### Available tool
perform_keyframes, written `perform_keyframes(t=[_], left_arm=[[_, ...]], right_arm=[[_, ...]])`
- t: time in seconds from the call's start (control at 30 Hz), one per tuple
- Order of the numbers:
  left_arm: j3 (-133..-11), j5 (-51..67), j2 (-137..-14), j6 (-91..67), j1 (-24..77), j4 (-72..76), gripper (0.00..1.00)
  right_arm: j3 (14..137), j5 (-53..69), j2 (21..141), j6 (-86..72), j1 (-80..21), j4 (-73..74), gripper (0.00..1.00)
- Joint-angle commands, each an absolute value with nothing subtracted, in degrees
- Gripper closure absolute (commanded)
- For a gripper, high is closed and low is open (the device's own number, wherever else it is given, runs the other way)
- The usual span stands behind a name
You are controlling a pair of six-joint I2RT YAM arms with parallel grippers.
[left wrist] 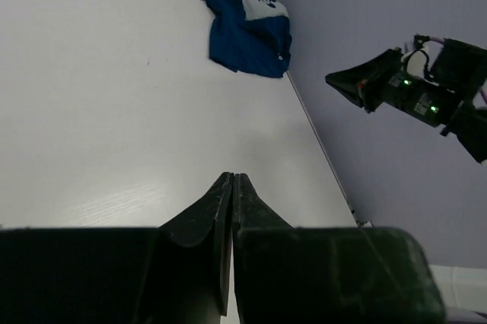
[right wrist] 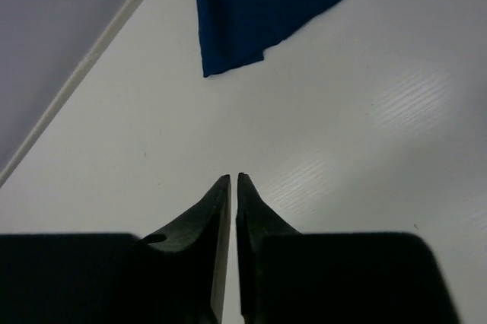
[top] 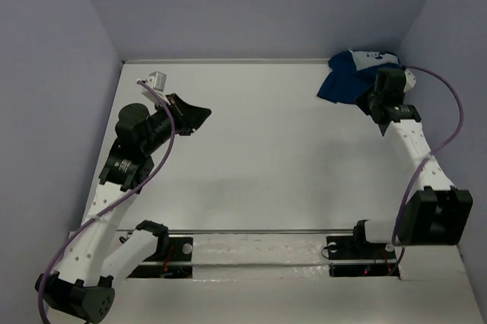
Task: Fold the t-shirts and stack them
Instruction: Grab crumpled tshirt from the corner of the board with the right arm
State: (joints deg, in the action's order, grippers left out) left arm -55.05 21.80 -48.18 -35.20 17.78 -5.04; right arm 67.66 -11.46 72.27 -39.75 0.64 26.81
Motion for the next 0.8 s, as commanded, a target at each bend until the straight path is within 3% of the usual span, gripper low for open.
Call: perform_keyframes(t=[0.0, 0.03, 0.07, 0.13, 0.17, 0.3, 0.77], left_arm=[[-54.14, 21.88, -47.72, -34.63, 18.63, -3.43, 1.0], [-53.97, 21.97, -47.81, -34.72, 18.63, -3.78, 1.0], [-53.88, 21.97, -47.9, -34.72, 19.15, -4.13, 1.0], [-53.79, 21.62, -47.99, -34.54, 19.16, -5.79, 0.97], [-53.53, 21.01, -47.9, -34.45, 19.16, -6.32, 0.87], [-52.47, 20.57, -47.72, -34.37, 19.16, -8.61, 0.67], [-53.52, 18.02, -49.66, -33.84, 19.16, -10.98, 0.62]], right_arm=[[68.2, -16.52, 82.16, -45.08, 2.46, 18.99, 0.77], [68.29, -17.13, 84.09, -46.31, 2.46, 17.33, 0.67], [68.47, -17.23, 87.85, -47.36, 3.85, 16.71, 0.5], [68.21, -15.48, 91.39, -51.75, 5.09, 13.46, 0.43], [68.03, -14.51, 93.06, -52.99, 5.62, 11.62, 0.42], [73.45, -12.49, 104.81, -59.57, 5.62, 8.96, 0.42], [80.41, -14.5, 119.26, -71.02, 5.62, 6.77, 0.52]])
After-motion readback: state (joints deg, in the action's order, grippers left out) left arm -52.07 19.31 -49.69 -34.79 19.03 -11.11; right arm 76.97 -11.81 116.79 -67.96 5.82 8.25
